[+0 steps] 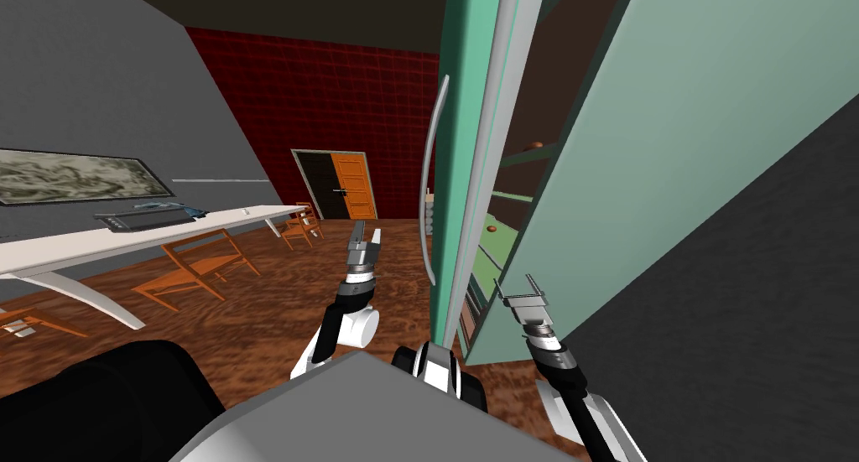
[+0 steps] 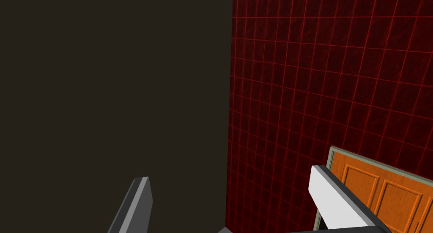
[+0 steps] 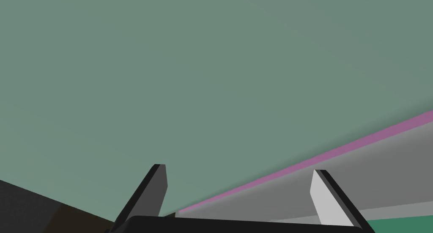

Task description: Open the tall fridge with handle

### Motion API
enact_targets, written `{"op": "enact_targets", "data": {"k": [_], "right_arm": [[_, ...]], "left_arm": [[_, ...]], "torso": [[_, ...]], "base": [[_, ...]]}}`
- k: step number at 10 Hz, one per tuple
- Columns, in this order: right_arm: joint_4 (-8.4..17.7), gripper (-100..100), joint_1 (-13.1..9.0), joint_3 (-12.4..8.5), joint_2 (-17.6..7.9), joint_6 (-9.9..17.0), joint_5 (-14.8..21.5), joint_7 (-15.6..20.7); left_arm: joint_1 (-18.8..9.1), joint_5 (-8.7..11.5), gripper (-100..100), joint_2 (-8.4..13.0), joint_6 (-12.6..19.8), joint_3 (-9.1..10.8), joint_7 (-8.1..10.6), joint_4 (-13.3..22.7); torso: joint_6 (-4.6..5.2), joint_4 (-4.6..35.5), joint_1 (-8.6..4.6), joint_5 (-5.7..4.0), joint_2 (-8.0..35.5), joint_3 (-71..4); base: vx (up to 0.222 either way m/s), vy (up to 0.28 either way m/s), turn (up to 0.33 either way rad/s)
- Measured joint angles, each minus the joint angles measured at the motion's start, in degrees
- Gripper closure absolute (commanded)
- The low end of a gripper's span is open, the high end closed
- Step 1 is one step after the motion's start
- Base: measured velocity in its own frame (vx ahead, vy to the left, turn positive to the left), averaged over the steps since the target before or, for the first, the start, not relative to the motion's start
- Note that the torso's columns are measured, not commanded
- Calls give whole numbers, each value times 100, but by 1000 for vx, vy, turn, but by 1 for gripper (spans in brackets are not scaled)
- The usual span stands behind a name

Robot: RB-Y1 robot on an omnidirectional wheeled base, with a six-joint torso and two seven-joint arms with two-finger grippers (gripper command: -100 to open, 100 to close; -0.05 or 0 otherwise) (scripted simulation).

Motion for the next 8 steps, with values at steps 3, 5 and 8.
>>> {"op": "enact_targets", "data": {"k": [3,5,8], "right_arm": [[202,-100,-93,-72,-2,-42,119,432],[356,-100,-182,-131,-24,-54,180,729],[609,-100,-318,-237,-62,-107,276,1151]], "left_arm": [[0,0,0,0,0,0,0,0],[0,0,0,0,0,0,0,0],[0,0,0,0,0,0,0,0]], "torso": [[-8,-4,16,3,-7,-3],[-16,-6,11,2,-15,-9],[-26,-17,30,1,-29,-16]], "base": [[-13,68,-21],[-4,45,-14],[-11,62,-17]]}}
